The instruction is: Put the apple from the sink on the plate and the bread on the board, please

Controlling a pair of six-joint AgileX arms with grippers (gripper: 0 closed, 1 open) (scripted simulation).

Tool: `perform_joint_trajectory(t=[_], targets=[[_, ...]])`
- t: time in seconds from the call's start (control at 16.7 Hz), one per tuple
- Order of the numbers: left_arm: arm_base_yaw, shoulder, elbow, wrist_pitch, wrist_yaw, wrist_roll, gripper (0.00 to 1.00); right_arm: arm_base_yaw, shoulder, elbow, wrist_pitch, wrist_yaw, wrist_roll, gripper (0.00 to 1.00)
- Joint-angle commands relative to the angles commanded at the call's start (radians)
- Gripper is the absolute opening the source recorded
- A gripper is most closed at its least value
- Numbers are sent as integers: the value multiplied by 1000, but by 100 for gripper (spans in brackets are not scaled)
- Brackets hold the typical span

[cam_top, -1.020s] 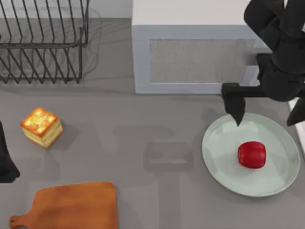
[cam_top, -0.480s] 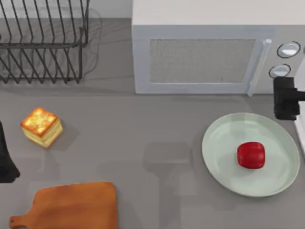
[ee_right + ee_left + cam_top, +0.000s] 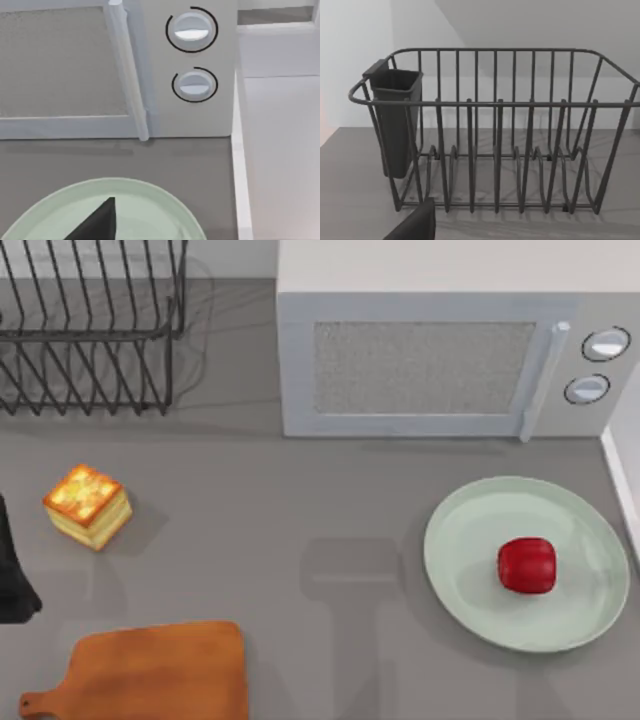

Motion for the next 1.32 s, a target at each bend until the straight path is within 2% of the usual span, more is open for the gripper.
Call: perform_joint_trajectory(t=[0.24, 0.42, 0.96, 1.14, 1.32], targets=[[0, 0, 0, 0, 0, 0, 100, -73, -301, -271, 221, 0, -76, 100], [0, 0, 0, 0, 0, 0, 100, -107, -416, -381, 324, 0, -112, 100], [-2, 31, 30, -21, -1, 9, 100, -115, -440, -404, 347, 0, -120, 100], [-11, 157, 147, -103, -1, 42, 100, -115, -440, -404, 347, 0, -120, 100], [-27, 379, 324, -227, 0, 94, 100, -115, -440, -404, 347, 0, -120, 100]])
